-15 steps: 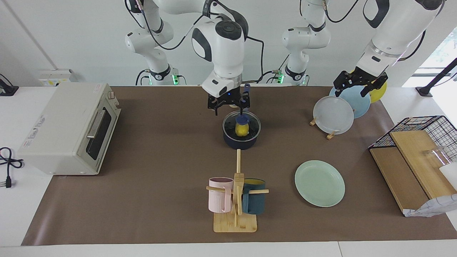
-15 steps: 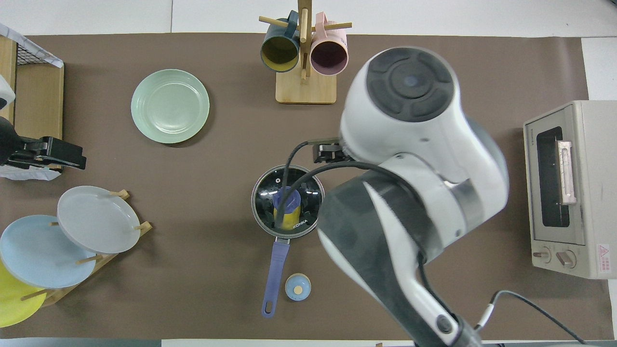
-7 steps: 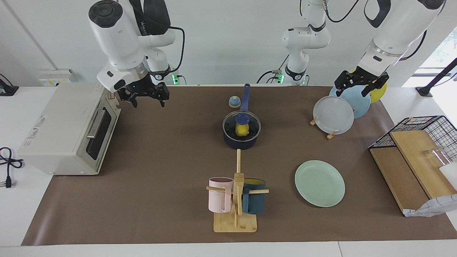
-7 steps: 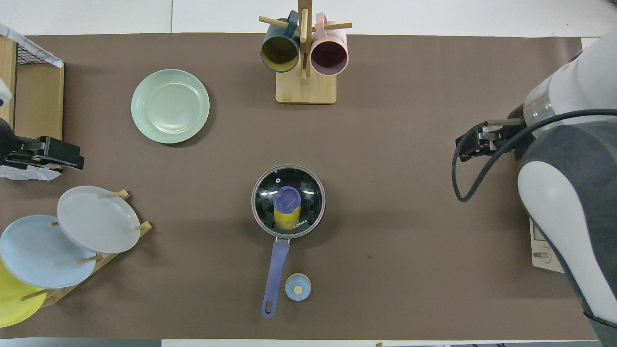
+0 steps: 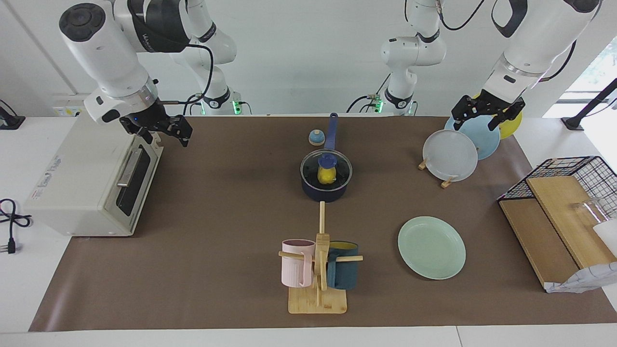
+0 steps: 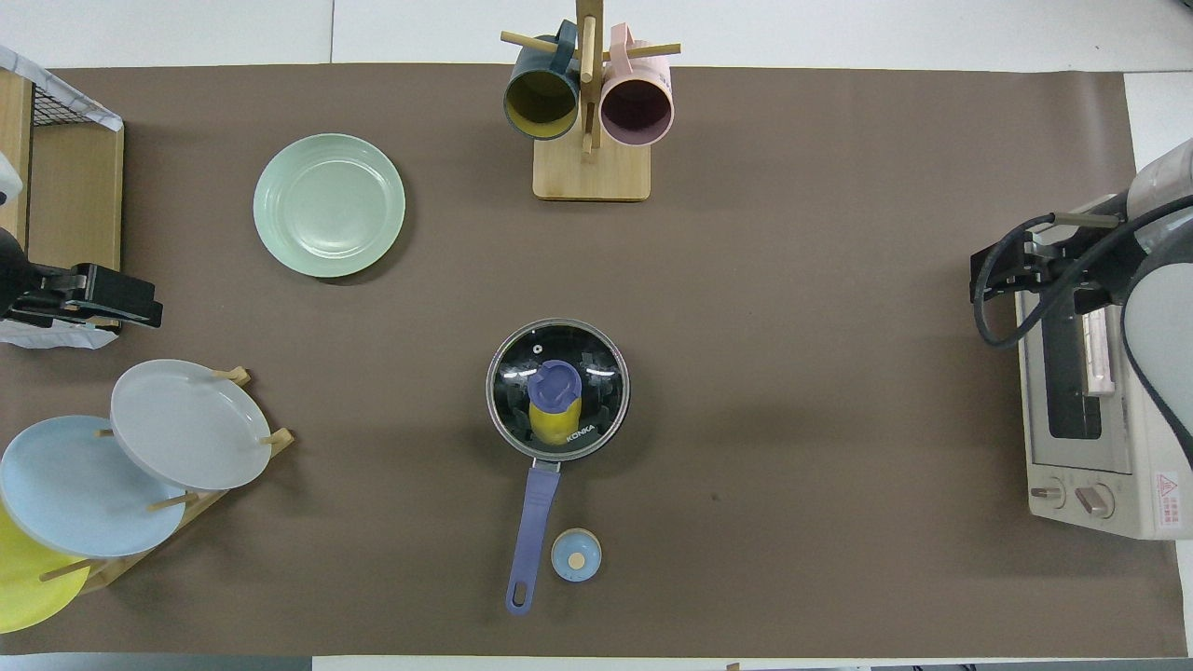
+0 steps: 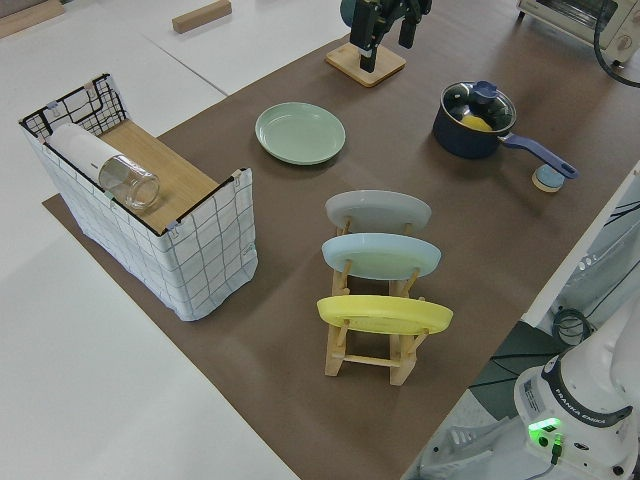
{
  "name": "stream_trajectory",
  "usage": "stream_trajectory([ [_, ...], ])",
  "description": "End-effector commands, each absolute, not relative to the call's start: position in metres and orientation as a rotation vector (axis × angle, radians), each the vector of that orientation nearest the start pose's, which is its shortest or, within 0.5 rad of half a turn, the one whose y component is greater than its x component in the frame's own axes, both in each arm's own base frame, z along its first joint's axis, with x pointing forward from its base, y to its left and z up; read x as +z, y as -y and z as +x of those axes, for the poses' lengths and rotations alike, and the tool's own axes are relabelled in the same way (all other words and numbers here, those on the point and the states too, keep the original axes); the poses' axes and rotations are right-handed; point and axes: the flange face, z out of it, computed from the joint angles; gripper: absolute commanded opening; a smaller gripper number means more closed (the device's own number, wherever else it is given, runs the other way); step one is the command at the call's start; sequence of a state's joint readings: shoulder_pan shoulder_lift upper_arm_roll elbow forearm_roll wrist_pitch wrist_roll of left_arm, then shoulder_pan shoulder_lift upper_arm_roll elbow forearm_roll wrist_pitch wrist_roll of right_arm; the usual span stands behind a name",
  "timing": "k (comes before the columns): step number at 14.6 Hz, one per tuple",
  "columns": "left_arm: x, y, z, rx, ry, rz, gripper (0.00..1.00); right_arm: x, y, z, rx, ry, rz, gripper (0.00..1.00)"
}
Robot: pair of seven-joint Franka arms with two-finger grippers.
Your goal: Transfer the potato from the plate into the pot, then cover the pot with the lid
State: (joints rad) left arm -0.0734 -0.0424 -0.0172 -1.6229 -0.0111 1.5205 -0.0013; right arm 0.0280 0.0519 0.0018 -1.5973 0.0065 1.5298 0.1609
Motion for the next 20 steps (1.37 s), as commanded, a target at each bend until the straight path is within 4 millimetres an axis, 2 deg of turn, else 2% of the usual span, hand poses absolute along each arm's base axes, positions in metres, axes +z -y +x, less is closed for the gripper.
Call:
stream_trajectory([
  [1, 0.622, 0.048, 0.526, 0.090, -0.129, -3.125, 1.00, 0.584, -0.013, 0.555, 0.174, -0.133, -3.138, 1.00],
  [5, 0.622, 0.048, 0.526, 0.090, -0.129, -3.125, 1.00, 0.595, -0.014, 0.543, 0.159, -0.058, -3.140, 1.00],
  [8, 0.622, 0.048, 0.526, 0.090, -0.129, -3.125, 1.00, 0.592, -0.014, 0.525, 0.161, -0.036, -3.144, 1.00],
  [11, 0.622, 0.047, 0.526, 0.090, -0.127, -3.125, 1.00, 0.597, -0.014, 0.538, 0.025, 0.028, -3.193, 1.00],
  [15, 0.621, 0.048, 0.526, 0.093, -0.129, -3.124, 1.00, 0.590, -0.004, 0.543, 0.044, 0.139, -3.192, 1.00],
  [20, 0.621, 0.047, 0.526, 0.093, -0.127, -3.125, 1.00, 0.592, 0.005, 0.539, 0.070, 0.097, -3.181, 1.00],
])
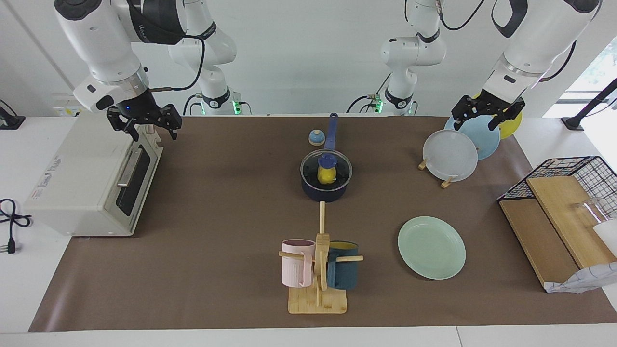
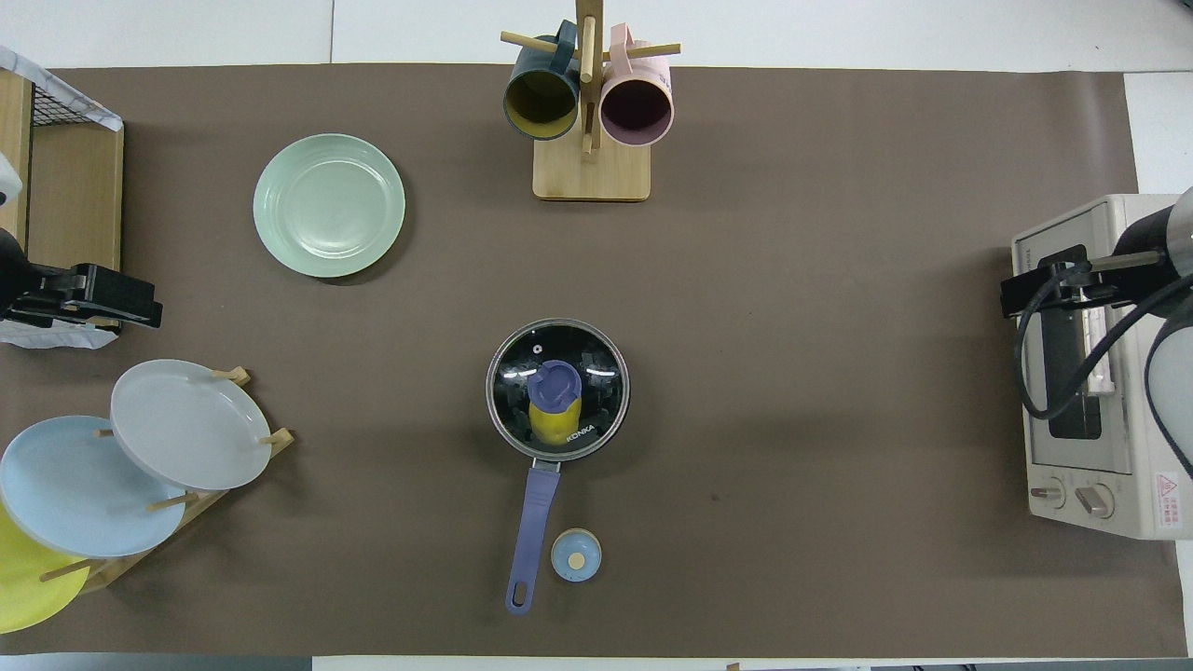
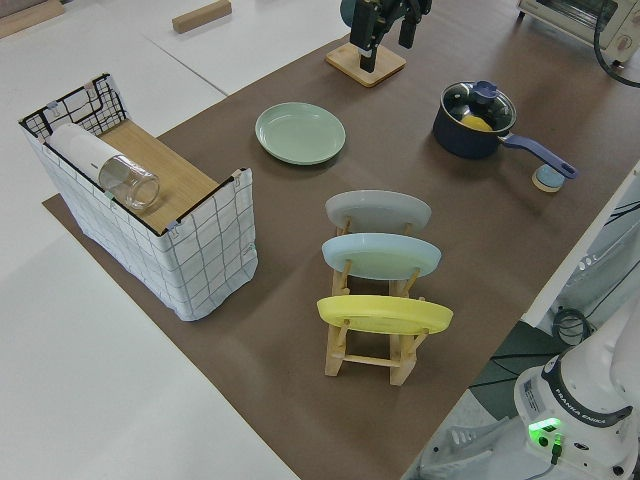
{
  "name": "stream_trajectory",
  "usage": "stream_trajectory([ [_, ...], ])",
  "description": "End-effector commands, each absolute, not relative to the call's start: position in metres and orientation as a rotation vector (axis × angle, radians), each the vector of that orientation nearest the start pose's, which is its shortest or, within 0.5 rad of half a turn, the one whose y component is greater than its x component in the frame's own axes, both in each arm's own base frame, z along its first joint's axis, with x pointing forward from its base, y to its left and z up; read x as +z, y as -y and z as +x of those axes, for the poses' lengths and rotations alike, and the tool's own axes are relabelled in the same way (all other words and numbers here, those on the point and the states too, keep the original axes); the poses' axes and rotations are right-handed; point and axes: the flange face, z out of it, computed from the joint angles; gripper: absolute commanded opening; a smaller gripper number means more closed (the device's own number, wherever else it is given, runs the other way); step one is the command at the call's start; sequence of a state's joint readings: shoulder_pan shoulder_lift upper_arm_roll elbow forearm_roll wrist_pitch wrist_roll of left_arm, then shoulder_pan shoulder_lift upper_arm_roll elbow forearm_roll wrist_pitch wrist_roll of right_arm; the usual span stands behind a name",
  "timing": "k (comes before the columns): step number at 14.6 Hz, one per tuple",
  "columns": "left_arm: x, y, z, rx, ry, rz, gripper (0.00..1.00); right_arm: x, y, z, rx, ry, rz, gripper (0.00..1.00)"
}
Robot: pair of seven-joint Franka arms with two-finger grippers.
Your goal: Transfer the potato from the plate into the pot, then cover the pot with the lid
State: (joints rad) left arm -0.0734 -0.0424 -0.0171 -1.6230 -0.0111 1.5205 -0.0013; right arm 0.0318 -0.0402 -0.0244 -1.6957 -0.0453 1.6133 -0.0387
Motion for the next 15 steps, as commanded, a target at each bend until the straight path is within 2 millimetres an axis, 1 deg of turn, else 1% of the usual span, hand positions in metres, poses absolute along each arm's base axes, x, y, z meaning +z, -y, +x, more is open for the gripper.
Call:
stream_trajectory([
  [1, 0.621, 0.048, 0.526, 0.093, -0.129, -3.124, 1.00, 0.592, 0.003, 0.538, 0.070, 0.100, -3.181, 1.00],
  [2, 0.622, 0.048, 0.526, 0.090, -0.129, -3.125, 1.00, 0.592, 0.004, 0.539, 0.063, 0.100, -3.181, 1.00],
  [3, 0.621, 0.048, 0.526, 0.093, -0.129, -3.124, 1.00, 0.591, 0.011, 0.538, 0.073, 0.089, -3.173, 1.00],
  [6, 0.621, 0.048, 0.526, 0.093, -0.129, -3.124, 1.00, 0.590, 0.010, 0.538, 0.078, 0.087, -3.176, 1.00],
  [7, 0.622, 0.048, 0.526, 0.090, -0.129, -3.125, 1.00, 0.590, 0.013, 0.538, 0.080, 0.080, -3.176, 1.00],
  [8, 0.621, 0.047, 0.526, 0.093, -0.127, -3.125, 1.00, 0.589, 0.022, 0.538, 0.083, 0.058, -3.176, 1.00],
  [11, 0.621, 0.048, 0.526, 0.090, -0.129, -3.125, 1.00, 0.589, 0.031, 0.538, 0.084, 0.036, -3.176, 1.00],
  [12, 0.621, 0.047, 0.526, 0.093, -0.127, -3.125, 1.00, 0.589, 0.032, 0.538, 0.082, 0.031, -3.176, 1.00],
  [15, 0.621, 0.048, 0.526, 0.093, -0.129, -3.124, 1.00, 0.589, 0.029, 0.538, 0.081, 0.038, -3.175, 1.00],
])
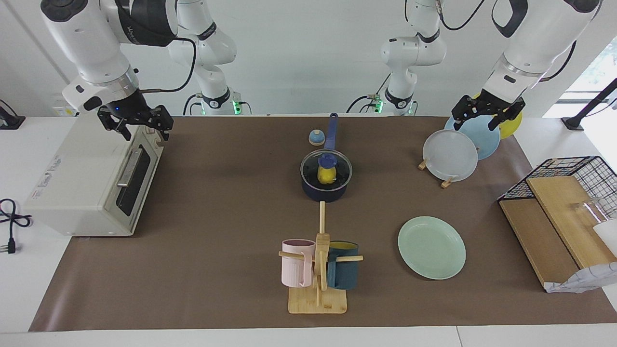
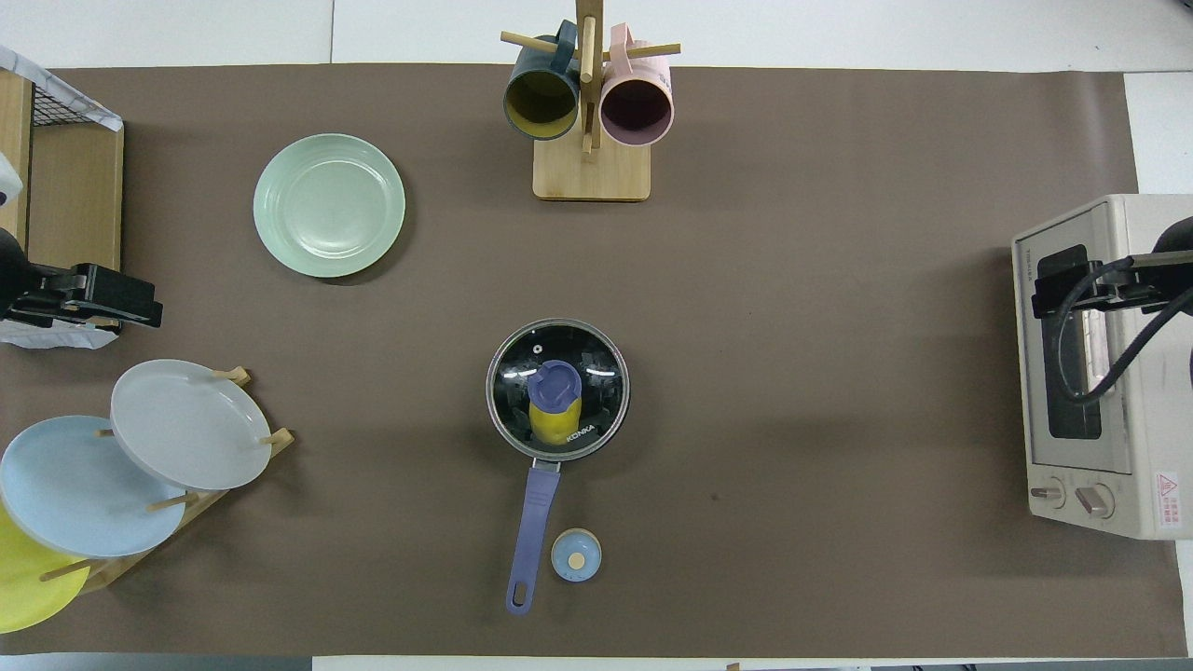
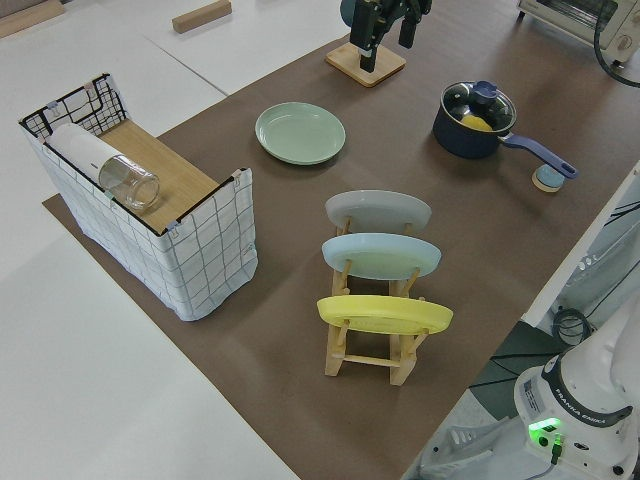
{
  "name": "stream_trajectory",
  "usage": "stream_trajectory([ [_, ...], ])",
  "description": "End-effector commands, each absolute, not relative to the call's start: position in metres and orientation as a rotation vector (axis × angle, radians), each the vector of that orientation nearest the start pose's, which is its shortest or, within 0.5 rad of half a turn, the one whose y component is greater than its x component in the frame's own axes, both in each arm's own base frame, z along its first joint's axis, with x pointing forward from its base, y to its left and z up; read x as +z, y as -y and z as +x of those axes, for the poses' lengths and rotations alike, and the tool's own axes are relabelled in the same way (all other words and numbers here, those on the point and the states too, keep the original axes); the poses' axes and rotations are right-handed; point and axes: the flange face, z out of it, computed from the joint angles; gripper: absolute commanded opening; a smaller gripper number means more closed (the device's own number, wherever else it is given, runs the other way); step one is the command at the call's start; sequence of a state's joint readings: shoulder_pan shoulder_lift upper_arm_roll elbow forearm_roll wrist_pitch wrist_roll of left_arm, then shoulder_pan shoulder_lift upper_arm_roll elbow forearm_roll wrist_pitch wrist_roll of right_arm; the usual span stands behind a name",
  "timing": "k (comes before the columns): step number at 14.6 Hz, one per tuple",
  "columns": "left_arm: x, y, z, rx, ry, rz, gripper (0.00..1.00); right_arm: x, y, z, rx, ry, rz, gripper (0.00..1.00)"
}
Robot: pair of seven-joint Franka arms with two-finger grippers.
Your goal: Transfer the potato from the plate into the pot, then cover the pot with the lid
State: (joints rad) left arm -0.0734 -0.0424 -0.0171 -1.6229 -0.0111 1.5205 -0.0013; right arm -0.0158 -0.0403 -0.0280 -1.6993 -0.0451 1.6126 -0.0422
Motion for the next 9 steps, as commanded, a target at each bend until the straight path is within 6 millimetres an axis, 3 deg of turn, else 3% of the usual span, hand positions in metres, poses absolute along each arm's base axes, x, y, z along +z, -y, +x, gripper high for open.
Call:
stream_trajectory([
  [1, 0.6211, 0.0478, 0.5259, 0.093, -0.129, -3.124, 1.00, 0.5898, 0.0281, 0.5377, 0.081, 0.038, -3.175, 1.00],
  [9, 0.6211, 0.0477, 0.5259, 0.093, -0.129, -3.124, 1.00, 0.5901, 0.0247, 0.5388, 0.074, 0.050, -3.174, 1.00],
])
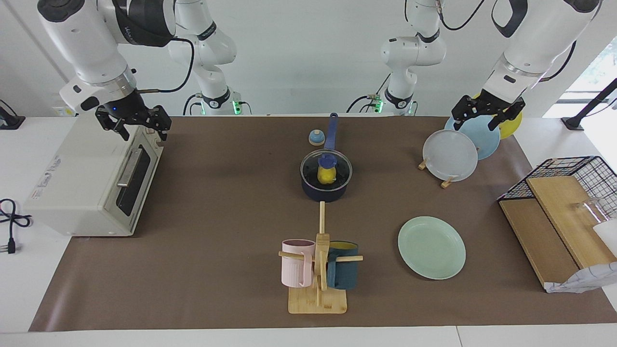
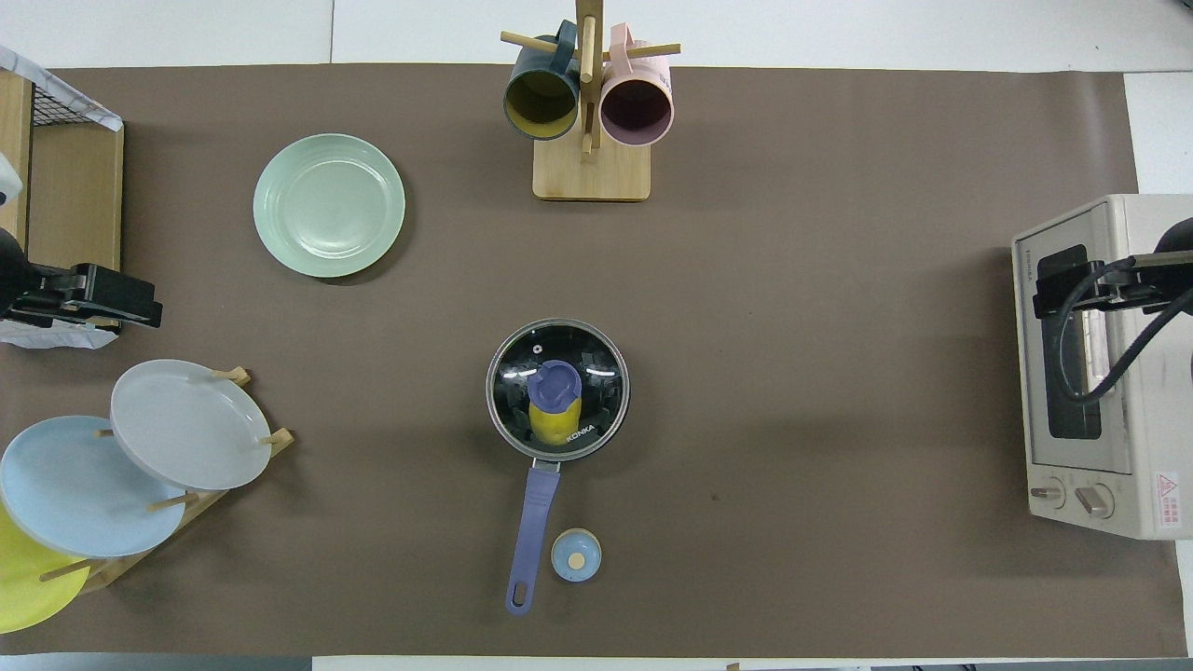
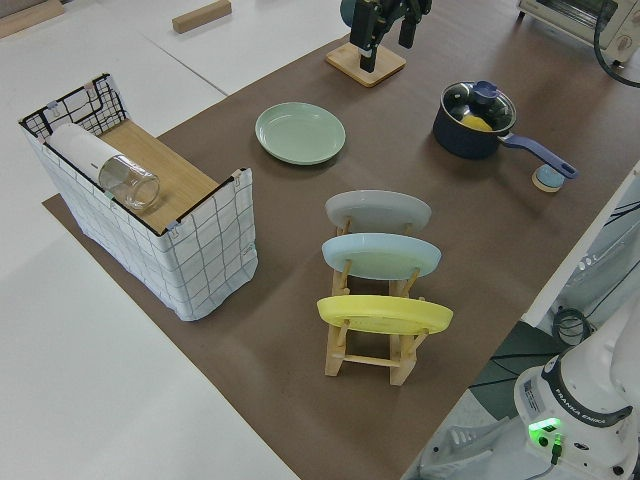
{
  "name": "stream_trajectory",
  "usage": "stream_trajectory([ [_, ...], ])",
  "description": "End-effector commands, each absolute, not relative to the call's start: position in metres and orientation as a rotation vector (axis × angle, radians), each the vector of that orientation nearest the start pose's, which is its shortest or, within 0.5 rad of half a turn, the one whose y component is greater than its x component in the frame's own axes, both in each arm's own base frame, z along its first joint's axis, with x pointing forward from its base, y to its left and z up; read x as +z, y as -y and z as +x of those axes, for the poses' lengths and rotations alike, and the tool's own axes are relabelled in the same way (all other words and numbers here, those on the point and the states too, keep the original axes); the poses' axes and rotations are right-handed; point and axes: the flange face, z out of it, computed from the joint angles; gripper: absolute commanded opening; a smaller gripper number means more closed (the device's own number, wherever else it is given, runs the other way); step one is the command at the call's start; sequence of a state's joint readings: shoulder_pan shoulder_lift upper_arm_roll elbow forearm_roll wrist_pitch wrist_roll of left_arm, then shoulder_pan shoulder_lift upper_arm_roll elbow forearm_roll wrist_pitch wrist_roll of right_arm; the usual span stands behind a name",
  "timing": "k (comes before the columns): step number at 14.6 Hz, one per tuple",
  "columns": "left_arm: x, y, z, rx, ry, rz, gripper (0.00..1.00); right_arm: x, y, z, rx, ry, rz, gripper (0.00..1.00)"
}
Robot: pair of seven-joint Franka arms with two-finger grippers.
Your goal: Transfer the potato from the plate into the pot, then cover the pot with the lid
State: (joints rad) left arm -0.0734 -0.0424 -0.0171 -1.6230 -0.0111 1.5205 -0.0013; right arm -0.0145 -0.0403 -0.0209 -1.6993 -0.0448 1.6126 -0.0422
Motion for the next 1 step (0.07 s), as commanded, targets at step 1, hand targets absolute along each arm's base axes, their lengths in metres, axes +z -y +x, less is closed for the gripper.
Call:
stream_trajectory([
  [1, 0.6211, 0.0469, 0.5260, 0.093, -0.127, -3.125, 1.00, 0.5901, 0.0255, 0.5388, 0.074, 0.048, -3.174, 1.00],
])
